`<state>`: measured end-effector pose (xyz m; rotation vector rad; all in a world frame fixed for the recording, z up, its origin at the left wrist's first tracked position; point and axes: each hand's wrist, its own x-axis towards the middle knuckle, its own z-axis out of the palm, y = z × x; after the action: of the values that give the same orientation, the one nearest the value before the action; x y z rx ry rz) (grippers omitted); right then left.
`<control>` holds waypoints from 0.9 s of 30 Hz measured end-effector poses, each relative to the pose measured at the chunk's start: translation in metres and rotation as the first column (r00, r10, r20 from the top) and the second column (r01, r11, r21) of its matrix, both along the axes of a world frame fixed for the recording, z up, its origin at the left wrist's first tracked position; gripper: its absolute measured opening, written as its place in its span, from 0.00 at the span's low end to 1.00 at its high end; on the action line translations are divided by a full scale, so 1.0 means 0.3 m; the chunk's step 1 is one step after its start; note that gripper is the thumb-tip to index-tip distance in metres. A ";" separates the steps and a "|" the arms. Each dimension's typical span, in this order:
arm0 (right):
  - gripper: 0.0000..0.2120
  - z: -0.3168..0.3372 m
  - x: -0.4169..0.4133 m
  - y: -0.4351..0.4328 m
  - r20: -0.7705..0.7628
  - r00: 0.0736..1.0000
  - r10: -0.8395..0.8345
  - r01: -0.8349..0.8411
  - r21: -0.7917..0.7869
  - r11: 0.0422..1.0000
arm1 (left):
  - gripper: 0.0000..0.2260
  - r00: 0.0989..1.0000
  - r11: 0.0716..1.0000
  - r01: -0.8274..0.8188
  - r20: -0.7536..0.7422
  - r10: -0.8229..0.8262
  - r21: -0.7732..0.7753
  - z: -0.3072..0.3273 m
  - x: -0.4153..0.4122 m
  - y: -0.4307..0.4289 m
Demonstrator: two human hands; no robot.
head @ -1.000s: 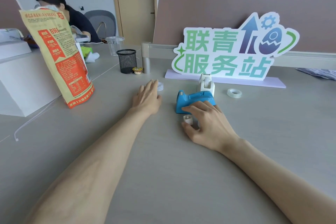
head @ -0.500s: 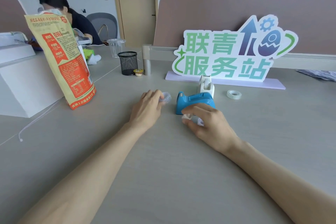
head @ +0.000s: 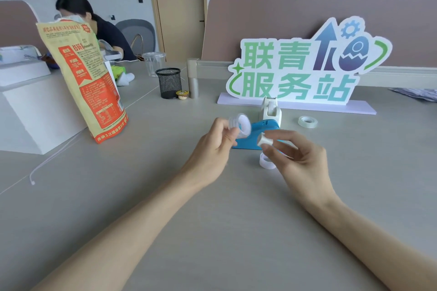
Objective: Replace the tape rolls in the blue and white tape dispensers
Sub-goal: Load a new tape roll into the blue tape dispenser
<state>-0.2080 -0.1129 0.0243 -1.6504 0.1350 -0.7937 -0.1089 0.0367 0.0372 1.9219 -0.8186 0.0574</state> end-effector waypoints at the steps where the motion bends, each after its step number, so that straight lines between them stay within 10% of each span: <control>1: 0.07 0.002 -0.017 0.001 -0.001 1.000 0.022 -0.022 0.058 0.998 | 0.12 0.999 0.999 0.039 -0.024 -0.039 0.013 -0.001 -0.012 -0.005; 27: 0.06 0.011 -0.009 -0.007 -0.152 0.988 0.018 0.008 0.168 0.986 | 0.05 0.980 0.983 0.179 -0.095 -0.174 0.048 -0.049 -0.070 -0.044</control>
<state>-0.2105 -0.1149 0.0275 -1.5492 0.2982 -0.6340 -0.1298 0.0234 0.0226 1.8825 -0.9342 -0.1611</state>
